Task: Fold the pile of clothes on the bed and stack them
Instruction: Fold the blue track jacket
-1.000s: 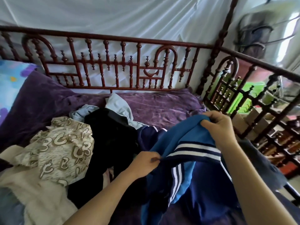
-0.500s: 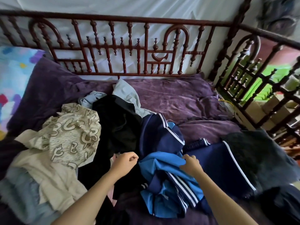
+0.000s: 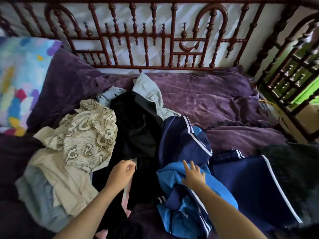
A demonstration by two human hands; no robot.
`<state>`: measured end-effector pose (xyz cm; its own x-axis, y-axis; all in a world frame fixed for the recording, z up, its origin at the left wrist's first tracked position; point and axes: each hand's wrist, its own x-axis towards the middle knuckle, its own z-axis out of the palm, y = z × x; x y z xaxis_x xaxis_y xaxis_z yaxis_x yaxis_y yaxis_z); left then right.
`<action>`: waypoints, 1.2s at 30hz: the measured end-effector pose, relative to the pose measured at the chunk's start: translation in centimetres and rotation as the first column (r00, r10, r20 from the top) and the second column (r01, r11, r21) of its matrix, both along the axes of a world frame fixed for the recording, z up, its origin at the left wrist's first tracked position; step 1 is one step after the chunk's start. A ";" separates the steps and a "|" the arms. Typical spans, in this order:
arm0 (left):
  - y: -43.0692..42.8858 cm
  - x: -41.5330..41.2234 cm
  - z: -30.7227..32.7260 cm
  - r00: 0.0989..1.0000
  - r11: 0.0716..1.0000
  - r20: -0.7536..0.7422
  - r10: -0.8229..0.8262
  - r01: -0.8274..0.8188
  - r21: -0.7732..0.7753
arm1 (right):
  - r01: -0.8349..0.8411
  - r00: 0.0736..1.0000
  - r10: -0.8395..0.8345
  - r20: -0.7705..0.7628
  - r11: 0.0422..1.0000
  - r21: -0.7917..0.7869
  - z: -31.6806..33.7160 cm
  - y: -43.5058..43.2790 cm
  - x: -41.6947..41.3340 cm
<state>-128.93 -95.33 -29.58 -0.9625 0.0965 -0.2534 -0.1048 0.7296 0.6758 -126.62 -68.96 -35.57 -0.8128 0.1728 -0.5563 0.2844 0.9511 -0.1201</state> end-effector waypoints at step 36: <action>9.9 2.1 -2.4 0.946 0.955 0.150 -0.287 0.294 -0.025 | 0.753 0.561 -0.804 -0.197 0.594 -0.283 4.5 14.1 12.7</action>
<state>-126.80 -85.46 -32.01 -0.8478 0.3516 -0.3970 0.0234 0.7727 0.6343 -113.88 -54.81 -31.02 -0.5176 0.7504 -0.4110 0.8340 0.3352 -0.4382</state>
